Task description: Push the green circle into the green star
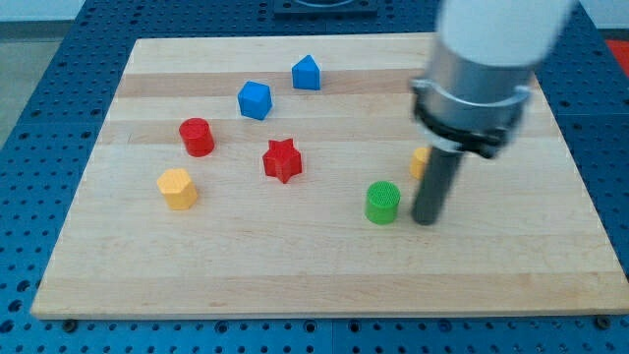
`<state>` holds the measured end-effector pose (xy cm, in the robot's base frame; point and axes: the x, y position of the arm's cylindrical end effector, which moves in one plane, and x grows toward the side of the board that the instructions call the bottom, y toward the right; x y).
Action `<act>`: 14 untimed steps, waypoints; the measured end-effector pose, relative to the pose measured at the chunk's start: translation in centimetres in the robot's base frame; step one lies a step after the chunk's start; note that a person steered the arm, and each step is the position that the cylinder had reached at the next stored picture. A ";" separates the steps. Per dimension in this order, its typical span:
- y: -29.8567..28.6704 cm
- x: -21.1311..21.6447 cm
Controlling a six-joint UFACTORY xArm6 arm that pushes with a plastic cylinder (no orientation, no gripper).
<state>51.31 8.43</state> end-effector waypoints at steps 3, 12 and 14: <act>-8.2 4.4; -0.4 -10.6; 0.8 -7.6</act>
<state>43.74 9.20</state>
